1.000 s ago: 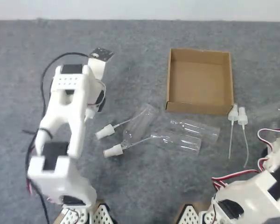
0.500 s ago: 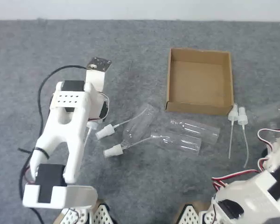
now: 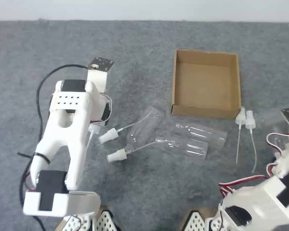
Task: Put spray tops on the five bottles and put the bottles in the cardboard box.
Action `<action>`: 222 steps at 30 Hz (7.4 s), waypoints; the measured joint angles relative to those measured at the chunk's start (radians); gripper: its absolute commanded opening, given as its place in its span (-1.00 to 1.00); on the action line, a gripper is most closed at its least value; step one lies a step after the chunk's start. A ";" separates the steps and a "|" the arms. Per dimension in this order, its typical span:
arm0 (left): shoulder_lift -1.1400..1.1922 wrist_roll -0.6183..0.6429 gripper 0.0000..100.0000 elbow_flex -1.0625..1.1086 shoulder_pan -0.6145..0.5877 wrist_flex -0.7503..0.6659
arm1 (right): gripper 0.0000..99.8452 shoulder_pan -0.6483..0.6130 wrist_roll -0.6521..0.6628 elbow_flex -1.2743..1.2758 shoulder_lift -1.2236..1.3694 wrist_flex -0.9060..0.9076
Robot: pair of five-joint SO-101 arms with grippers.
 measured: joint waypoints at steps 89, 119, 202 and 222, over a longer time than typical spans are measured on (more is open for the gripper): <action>-0.815 0.106 -0.98 0.072 0.034 -0.247 | -0.99 -1.131 -0.763 -0.040 -0.882 0.347; -0.838 0.539 -0.98 0.157 0.037 -0.643 | -0.99 -1.718 -0.979 0.535 -0.901 -0.445; -0.951 0.264 -0.70 0.399 0.150 -0.456 | -0.99 -1.702 -0.985 0.950 -1.303 -0.775; -1.145 0.249 -0.42 0.640 0.150 -0.402 | -0.99 -1.465 -0.985 0.466 -0.941 -0.732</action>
